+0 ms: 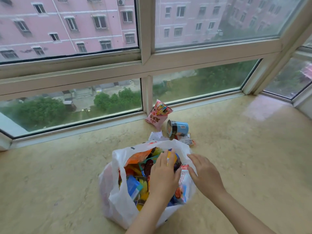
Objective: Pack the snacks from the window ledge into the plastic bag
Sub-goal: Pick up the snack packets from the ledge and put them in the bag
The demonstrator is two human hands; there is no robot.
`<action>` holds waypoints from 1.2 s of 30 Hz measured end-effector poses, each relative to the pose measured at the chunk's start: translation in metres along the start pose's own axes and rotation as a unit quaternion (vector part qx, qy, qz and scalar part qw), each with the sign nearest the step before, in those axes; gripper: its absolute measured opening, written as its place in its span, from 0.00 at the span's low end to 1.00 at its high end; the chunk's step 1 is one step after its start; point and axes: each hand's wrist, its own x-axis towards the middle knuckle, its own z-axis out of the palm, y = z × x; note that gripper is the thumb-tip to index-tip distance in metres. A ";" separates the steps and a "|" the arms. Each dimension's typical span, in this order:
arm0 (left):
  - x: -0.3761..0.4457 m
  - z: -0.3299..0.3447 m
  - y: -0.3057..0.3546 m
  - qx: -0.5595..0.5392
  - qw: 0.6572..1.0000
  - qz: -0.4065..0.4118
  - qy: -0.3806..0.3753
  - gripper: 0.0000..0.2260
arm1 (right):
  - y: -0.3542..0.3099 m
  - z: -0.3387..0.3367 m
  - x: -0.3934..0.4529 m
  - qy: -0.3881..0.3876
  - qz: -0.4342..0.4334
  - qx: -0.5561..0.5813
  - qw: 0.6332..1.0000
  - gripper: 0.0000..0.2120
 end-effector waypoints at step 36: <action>0.329 0.189 -0.043 0.352 0.926 0.117 -0.076 0.40 | 0.176 0.223 0.169 -0.067 -0.078 -0.112 0.988 0.29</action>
